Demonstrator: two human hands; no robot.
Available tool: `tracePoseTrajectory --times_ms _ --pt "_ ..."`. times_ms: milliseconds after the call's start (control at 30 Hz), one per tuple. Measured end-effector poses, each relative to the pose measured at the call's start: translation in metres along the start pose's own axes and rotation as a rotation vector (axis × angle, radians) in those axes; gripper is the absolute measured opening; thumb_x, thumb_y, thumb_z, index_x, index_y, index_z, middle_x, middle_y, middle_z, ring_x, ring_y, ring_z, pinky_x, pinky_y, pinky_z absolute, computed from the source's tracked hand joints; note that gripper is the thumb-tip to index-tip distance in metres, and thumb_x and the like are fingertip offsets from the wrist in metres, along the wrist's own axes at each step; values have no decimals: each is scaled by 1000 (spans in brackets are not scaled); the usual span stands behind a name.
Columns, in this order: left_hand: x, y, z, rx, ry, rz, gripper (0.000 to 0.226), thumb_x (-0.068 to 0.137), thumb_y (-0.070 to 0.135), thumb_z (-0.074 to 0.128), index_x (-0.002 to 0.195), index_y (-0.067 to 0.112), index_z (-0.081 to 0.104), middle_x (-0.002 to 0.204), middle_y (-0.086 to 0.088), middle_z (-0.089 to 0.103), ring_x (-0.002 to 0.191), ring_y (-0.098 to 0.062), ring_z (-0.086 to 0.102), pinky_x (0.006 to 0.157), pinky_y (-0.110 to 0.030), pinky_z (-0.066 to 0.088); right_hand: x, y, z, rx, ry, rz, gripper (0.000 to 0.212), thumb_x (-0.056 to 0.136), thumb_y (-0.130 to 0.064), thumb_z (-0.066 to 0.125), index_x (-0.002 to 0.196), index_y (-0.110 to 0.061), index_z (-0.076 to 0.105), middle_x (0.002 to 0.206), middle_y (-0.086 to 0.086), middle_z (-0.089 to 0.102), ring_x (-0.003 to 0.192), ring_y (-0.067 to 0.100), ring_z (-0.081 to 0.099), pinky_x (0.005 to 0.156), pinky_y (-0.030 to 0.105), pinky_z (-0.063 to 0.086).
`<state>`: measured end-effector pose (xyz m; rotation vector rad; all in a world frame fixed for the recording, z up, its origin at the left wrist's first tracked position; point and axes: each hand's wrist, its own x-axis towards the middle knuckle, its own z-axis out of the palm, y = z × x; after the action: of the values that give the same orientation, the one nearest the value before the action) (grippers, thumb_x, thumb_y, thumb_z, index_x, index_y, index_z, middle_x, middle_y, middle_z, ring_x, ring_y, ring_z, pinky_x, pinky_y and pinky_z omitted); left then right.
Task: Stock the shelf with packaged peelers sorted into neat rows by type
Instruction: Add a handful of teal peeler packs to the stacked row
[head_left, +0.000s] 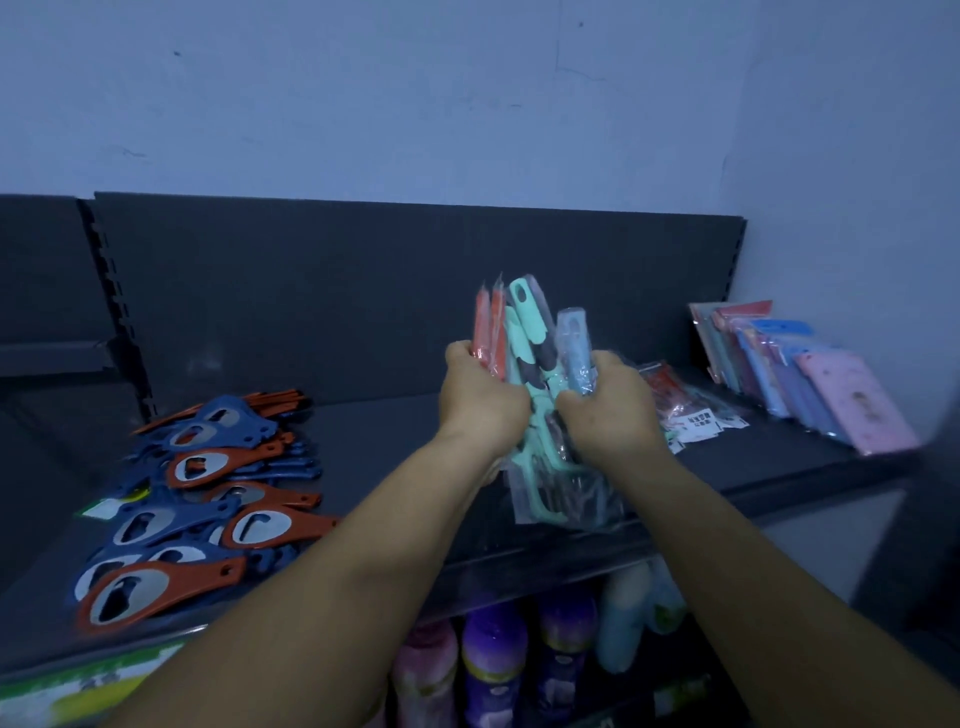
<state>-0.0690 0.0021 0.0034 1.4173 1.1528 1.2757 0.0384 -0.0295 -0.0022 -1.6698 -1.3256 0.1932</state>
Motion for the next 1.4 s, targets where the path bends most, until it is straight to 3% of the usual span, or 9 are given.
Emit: tracePoseTrajectory --times_ms 233,400,533,667,833,967,1067,1200,1400 --pt "-62 18 44 -69 -229 84 45 81 -2 61 111 24 39 91 -3 61 78 -23 63 67 -36 58 -56 16 -72 17 213 132 20 83 -8 50 100 -13 58 88 5 64 68 14 57 50 22 40" --pt "-132 23 94 -130 -415 179 46 80 -3 60 114 20 41 80 2 57 63 -13 56 52 -23 49 -119 40 -139 -86 394 243 18 81 -8 50 95 -16 58 80 0 60 60 9 50 47 21 34" --pt "-195 25 133 -185 -611 130 47 82 -6 59 117 21 42 79 5 57 61 -9 54 49 -20 44 -180 62 -193 -123 495 344 16 81 -5 50 93 -13 57 74 0 58 45 0 55 36 13 34" --pt "-264 24 170 -180 -788 108 49 82 -6 59 117 22 42 88 3 61 70 -9 60 55 -20 49 -245 87 -242 -167 594 443 15 81 -6 50 90 -16 56 69 0 57 48 11 48 35 14 33" --pt "-359 21 213 -149 -955 60 51 83 -3 59 123 24 41 87 3 60 65 -10 59 52 -23 51 -330 109 -306 -149 686 558 15 82 -2 49 89 -13 56 65 -1 57 38 3 50 32 10 30" --pt "-449 21 246 -166 -1071 13 48 85 -3 57 120 25 40 87 2 60 65 -9 57 47 -16 49 -405 128 -361 -175 734 636 15 82 -3 49 87 -16 55 62 -5 55 36 -5 48 32 8 29" --pt "-519 23 269 -166 -1148 -23 50 86 -2 58 122 28 40 91 2 62 70 -11 61 51 -19 52 -465 142 -406 -217 764 698 16 83 -5 50 92 -16 56 63 -5 57 41 3 50 33 9 30" --pt "-616 27 300 -159 -1268 -90 49 87 0 57 121 31 40 95 -2 63 75 -17 63 60 -37 57 -546 156 -466 -252 831 771 16 84 -5 48 89 -18 56 64 -5 57 48 7 48 35 9 32" --pt "-744 24 345 -103 -1368 -130 51 86 0 58 122 32 39 93 2 64 72 -14 63 62 -36 58 -650 184 -538 -304 873 875 17 85 -5 48 89 -20 55 65 -4 57 46 6 46 34 9 31"
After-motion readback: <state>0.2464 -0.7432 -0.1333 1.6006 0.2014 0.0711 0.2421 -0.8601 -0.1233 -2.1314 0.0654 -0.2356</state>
